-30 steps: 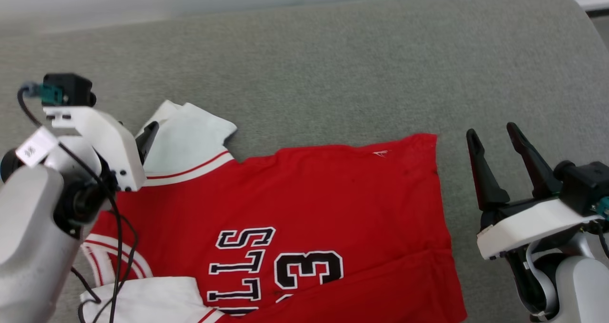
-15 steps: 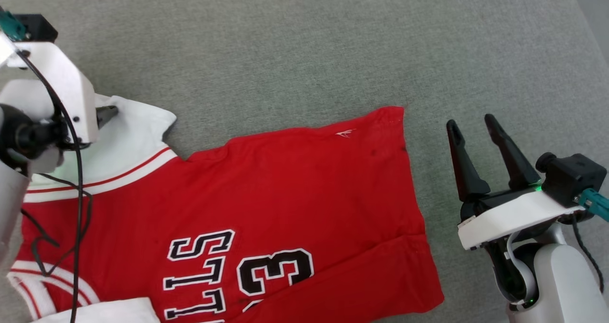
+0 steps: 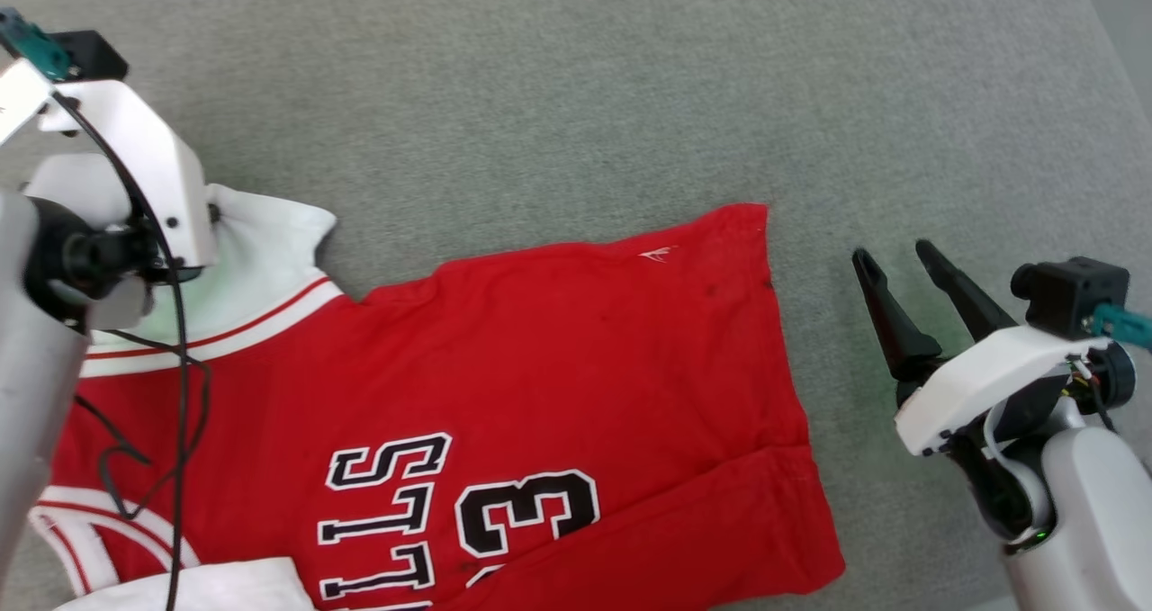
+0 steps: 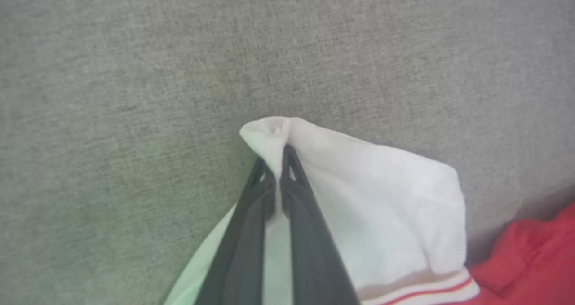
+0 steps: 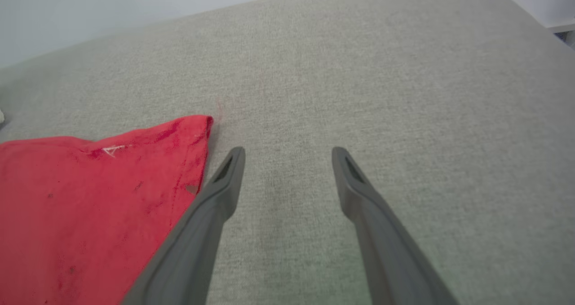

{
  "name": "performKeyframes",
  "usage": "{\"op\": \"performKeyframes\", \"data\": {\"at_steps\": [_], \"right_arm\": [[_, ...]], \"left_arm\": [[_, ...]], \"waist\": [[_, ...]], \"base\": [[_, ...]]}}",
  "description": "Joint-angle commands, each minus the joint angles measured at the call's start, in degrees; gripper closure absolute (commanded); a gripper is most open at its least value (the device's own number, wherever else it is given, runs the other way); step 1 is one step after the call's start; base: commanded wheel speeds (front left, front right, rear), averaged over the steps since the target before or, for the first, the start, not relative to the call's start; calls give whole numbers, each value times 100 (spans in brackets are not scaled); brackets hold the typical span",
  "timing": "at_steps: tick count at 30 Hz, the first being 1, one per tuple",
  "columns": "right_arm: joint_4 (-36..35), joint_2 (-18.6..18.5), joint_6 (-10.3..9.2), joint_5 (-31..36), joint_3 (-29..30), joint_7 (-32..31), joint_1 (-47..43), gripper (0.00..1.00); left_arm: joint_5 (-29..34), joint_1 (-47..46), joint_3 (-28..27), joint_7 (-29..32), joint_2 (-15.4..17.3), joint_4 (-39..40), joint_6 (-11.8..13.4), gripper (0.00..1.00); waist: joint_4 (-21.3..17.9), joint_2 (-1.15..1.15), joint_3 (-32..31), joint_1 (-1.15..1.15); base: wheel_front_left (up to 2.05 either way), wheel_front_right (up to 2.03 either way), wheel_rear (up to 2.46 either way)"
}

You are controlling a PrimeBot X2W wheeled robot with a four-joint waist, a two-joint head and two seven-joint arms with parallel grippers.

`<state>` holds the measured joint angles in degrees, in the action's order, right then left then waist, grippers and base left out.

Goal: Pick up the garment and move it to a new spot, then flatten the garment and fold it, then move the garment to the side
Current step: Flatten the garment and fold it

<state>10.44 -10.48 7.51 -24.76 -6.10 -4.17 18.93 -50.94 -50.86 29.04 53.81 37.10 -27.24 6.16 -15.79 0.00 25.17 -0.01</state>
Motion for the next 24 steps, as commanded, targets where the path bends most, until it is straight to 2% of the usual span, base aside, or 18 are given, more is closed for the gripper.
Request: {"op": "performKeyframes", "data": {"at_steps": [1,6,11,15,16,21,22,23,24], "right_arm": [[115,-176,-5,-132,-109,-214,187,0],[366,-737,-5,-624,-592,-1165,527,0],[436,-1136,-5,-1004,-997,-2039,1025,0],[575,-1361,-5,-1078,-1291,-2443,1494,0],[737,-1416,-5,-1174,-1557,-2731,1785,0],[1210,-1443,-3,-1410,-2044,-3293,1950,2],[1332,-1431,-3,-1488,-2153,-3427,1944,26],[1425,-1402,-2,-1569,-2246,-3543,1904,76],[1512,-1378,-1,-1645,-2310,-3624,1884,100]], "left_arm": [[30,238,127,-42,-157,-89,-63,100],[125,14,144,-344,-275,99,-158,100],[254,-205,206,-522,-351,418,-236,100],[388,-390,275,-598,-377,679,-255,100],[443,-457,288,-673,-407,825,-253,100],[434,-444,281,-765,-434,962,-252,100],[430,-426,280,-782,-431,981,-257,100],[426,-405,277,-808,-430,995,-260,100],[419,-381,270,-829,-429,999,-260,100]], "waist": [[129,0,-125,1],[448,0,-287,1],[792,0,-197,1],[1021,0,-2,1],[1148,0,114,1],[1271,0,232,1],[1288,0,245,1],[1301,0,254,1],[1311,0,255,1]], "base": [[0,0,0],[0,0,0],[0,0,0],[0,0,0],[0,0,0],[0,0,0],[0,0,0],[0,0,0],[0,0,0]]}}
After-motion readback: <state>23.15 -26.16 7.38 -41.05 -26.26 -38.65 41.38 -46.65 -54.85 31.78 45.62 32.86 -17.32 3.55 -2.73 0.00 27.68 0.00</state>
